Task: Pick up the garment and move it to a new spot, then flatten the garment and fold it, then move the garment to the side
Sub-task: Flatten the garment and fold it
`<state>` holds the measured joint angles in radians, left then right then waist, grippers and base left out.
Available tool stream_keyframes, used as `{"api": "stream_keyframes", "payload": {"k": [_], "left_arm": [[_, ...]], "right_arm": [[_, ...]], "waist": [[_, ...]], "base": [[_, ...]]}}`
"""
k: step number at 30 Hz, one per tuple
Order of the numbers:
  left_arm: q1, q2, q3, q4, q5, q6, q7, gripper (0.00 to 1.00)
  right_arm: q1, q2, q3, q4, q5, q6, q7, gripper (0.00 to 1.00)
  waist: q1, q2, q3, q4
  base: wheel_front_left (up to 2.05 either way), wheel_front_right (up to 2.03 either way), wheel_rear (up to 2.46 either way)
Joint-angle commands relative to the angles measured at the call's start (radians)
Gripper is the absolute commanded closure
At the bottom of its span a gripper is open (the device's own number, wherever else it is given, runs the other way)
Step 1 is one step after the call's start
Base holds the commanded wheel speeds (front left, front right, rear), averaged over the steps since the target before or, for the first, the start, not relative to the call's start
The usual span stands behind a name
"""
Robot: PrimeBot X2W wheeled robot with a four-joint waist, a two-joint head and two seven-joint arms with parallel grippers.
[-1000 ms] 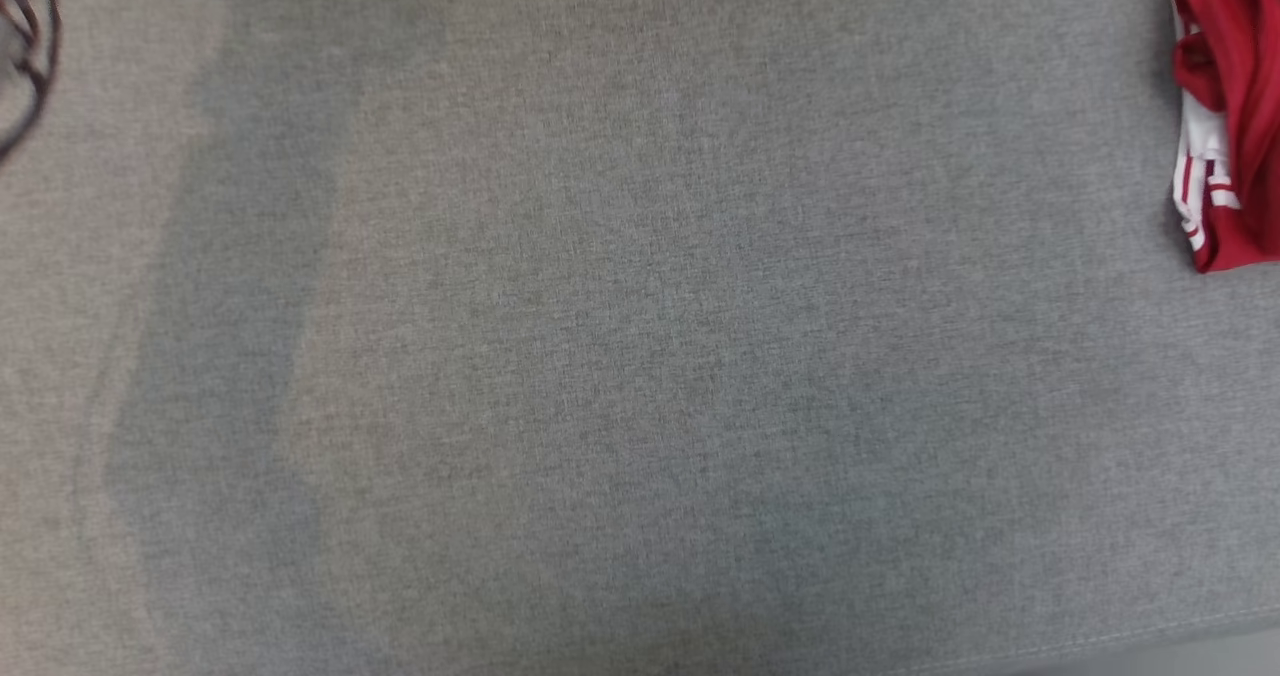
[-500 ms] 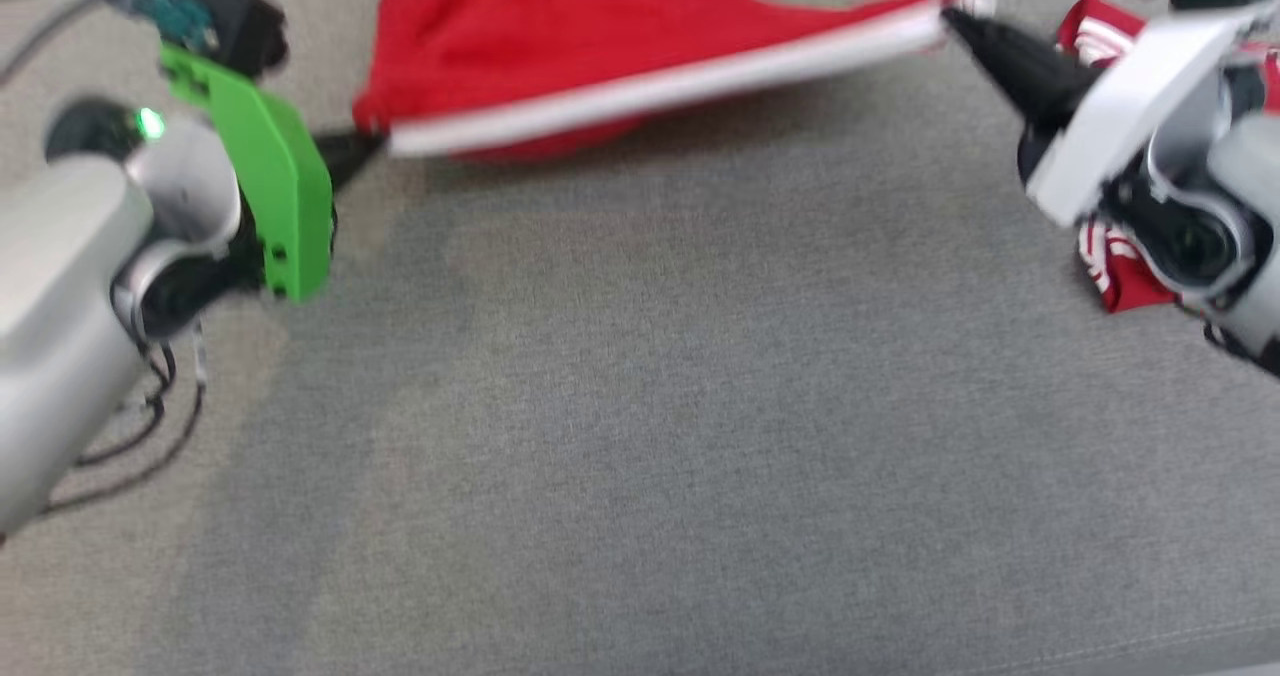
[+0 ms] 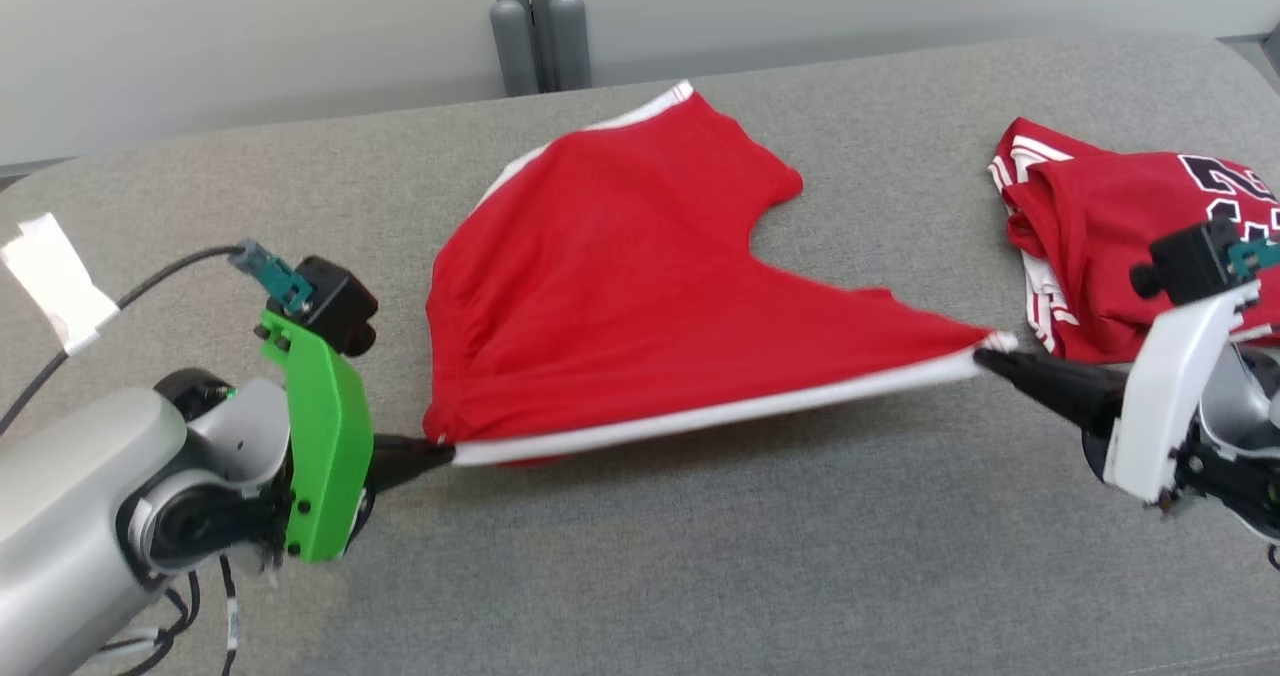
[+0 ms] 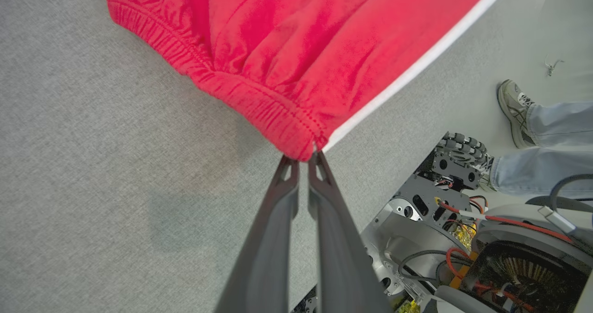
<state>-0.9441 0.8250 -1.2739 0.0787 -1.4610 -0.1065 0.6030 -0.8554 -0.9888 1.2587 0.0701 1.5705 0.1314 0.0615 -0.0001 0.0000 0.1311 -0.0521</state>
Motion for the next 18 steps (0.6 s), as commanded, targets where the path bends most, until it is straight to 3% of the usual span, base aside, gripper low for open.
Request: {"api": "stream_keyframes", "payload": {"k": [1, 9, 13, 18], "left_arm": [[0.033, 0.03, -0.002, -0.035, -0.012, 0.012, 0.017, 1.0], [0.117, 0.121, -0.003, -0.242, -0.09, 0.081, 0.09, 1.0], [0.089, 0.135, 0.005, -0.287, -0.123, 0.105, 0.129, 1.0], [0.03, 0.144, 0.032, -0.271, -0.182, 0.126, 0.207, 1.0]], "right_arm": [[0.029, -0.039, 0.004, -0.027, 0.011, -0.001, 0.029, 1.0], [0.041, -0.15, 0.006, -0.173, 0.028, -0.001, 0.083, 1.0], [0.004, -0.146, 0.002, -0.173, 0.008, -0.001, 0.113, 1.0], [-0.106, -0.094, -0.022, -0.116, 0.003, -0.001, 0.22, 1.0]], "waist": [[0.0001, 0.0, -0.031, 0.003], [0.0001, 0.0, -0.018, 0.001], [0.0001, 0.0, 0.017, 0.013], [0.0001, 0.0, 0.085, 0.025]], "base": [[0.0, 0.0, 0.0], [0.0, 0.0, 0.0], [0.0, 0.0, 0.0], [0.0, 0.0, 0.0]]}}
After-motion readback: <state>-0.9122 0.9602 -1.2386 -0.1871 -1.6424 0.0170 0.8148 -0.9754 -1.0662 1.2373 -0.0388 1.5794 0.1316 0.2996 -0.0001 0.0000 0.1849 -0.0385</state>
